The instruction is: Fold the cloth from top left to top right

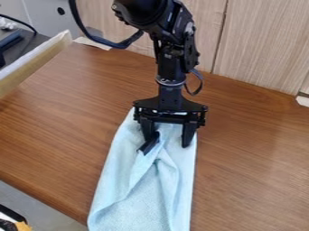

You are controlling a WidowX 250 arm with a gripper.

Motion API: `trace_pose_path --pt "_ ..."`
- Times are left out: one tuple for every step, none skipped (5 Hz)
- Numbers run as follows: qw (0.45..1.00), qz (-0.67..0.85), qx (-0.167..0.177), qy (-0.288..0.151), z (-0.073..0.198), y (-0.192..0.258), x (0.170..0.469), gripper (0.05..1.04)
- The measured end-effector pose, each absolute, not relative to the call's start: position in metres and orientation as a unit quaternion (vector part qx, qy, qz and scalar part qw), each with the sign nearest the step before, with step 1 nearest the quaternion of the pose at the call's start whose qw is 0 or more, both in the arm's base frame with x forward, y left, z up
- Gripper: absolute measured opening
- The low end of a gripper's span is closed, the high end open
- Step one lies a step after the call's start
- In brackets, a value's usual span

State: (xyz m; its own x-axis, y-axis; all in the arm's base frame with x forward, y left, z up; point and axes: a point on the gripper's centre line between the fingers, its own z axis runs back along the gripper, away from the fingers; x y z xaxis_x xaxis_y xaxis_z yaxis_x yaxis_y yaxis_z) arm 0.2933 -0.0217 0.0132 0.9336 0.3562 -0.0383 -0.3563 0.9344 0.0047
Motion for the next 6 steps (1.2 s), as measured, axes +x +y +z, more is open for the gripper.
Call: trace_pose_path --pt "0.983 0.181 -0.002 0.02 0.014 -0.022 0.292 0.999" --pt "0.982 0.187 -0.028 0.003 0.031 -0.022 0.296 1.001" --pt "0.981 0.189 -0.043 -0.009 0.049 -0.023 0.296 1.001" --pt "0.978 0.189 -0.073 -0.053 0.083 -0.024 0.298 1.001" --pt "0.977 0.187 -0.074 -0.071 0.098 -0.02 0.29 1.001" --pt "0.979 0.178 -0.075 -0.073 0.1 -0.019 0.288 1.001"
